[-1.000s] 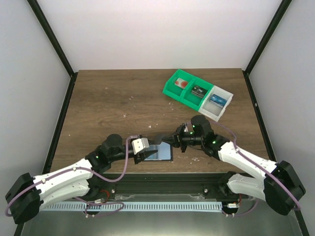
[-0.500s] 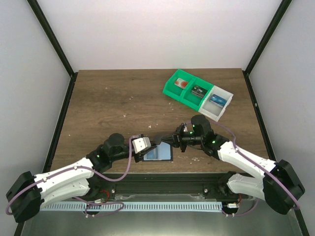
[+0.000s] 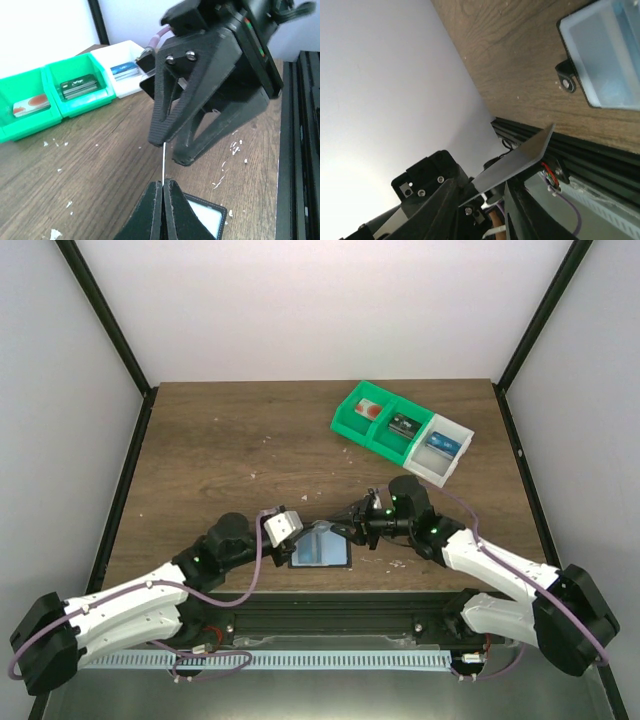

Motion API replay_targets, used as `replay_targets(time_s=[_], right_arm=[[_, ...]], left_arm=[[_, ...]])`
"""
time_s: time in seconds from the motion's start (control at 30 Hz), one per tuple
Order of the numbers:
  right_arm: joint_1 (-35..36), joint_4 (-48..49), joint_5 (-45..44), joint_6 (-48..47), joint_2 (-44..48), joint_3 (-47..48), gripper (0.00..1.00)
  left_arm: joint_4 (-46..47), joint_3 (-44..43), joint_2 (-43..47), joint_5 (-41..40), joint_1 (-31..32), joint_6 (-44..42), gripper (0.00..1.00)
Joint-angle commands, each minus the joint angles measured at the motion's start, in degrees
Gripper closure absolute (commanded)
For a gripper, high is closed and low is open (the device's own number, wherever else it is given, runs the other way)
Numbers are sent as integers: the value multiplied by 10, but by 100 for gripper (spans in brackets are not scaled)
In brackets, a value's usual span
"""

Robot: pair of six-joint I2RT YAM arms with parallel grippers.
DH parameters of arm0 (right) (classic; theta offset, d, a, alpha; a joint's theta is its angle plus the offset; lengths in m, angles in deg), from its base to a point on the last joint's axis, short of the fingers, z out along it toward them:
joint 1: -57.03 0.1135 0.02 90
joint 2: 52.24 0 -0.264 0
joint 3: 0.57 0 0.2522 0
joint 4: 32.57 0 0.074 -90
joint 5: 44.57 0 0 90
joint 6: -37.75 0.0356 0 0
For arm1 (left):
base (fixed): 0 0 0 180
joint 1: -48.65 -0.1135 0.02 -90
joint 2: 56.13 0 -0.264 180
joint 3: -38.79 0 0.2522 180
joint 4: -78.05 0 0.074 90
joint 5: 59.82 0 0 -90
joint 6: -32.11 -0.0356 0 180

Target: Take the credit cards out of the card holder

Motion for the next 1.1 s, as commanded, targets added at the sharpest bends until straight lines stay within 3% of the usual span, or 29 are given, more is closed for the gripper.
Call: replay_targets(time_s=[0.0, 0.2, 0.37, 0.47, 0.73, 0.87, 1.07], right_arm=[[2, 24, -44, -96, 14, -28, 69], [2, 49, -127, -242, 76, -61, 62], [2, 58, -143, -370, 122, -65, 55], [2, 86, -104, -420, 136, -78, 52], [2, 147, -71, -420, 153, -110, 55], [2, 153, -98, -410, 171, -125, 55], [2, 240, -67, -341, 148, -154, 51]], left_arm=[[25, 7, -5, -57, -2, 78, 100], [-18, -37, -50, -86, -17, 199, 100], [-6, -57, -91, 46, -80, 318, 100], [-2, -64, -108, 60, -86, 368, 100], [-28, -79, -87, 51, -108, 554, 100], [-28, -73, -89, 100, -145, 604, 100], [112, 0, -80, 209, -193, 724, 100]])
